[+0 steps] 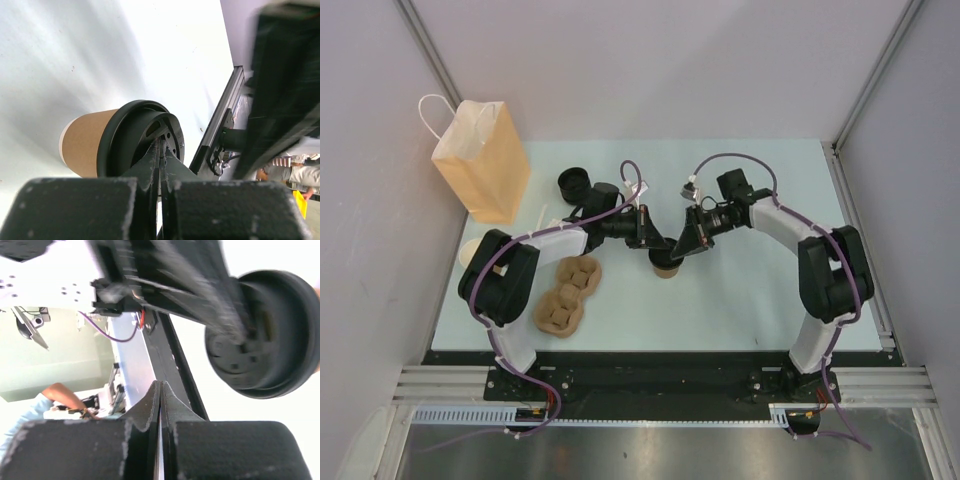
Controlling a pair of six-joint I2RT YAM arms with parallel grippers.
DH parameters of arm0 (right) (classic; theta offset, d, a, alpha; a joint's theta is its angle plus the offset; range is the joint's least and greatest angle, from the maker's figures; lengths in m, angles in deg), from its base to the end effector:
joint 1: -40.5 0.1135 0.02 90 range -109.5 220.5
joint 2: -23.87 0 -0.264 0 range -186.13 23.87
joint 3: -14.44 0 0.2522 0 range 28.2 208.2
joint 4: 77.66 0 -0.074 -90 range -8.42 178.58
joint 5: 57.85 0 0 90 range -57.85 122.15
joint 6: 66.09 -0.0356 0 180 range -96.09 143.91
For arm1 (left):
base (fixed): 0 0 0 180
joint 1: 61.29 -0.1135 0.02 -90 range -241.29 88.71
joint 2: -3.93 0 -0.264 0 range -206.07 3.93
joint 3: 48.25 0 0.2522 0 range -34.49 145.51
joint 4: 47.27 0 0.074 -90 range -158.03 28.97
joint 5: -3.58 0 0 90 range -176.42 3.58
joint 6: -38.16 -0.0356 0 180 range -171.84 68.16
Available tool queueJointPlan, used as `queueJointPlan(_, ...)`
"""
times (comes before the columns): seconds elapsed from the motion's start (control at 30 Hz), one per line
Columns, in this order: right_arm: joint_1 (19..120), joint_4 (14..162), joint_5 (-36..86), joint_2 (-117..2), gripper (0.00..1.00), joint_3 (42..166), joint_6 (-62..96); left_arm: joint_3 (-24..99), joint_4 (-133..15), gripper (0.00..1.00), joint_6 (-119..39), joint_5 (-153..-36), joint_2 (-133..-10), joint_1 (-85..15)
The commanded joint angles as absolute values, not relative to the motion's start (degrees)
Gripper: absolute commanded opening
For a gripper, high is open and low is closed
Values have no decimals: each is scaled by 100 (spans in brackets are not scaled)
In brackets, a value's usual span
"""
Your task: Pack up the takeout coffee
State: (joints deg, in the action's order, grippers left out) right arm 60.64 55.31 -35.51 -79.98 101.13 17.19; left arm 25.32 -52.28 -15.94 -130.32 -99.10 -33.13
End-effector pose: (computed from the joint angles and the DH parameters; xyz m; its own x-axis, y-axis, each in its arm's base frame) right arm 0.3288 0.1557 0.2166 -0.8989 -0.2823 -0.3350 -0.4066 0.2530 0.8779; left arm 0.3245 -0.2017 0.1903 -0.8991 0.0021 -0.4377 0.3911 0.4527 -0.8013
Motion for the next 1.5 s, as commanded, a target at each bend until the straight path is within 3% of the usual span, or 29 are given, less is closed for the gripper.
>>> queueJointPlan(0.0, 5983, 5862, -3606, -7527, 0, 10150, 1600, 2607, -5523, 0, -1862, -12764, -9952, -3282)
queueJointPlan(0.5, 5913, 5817, -2692, -8906, 0, 9685, 2374, 2598, -5532, 0, -1871, -12764, -10022, -3290)
queueJointPlan(1.03, 5799, 5729, -3368, -7290, 0, 9684, 1970, 2581, -5532, 0, -1897, -12729, -9961, -3282)
queueJointPlan(1.47, 5878, 6231, -2218, -8554, 0, 9606, 1969, 2572, -5541, 0, -1871, -12738, -10031, -3273)
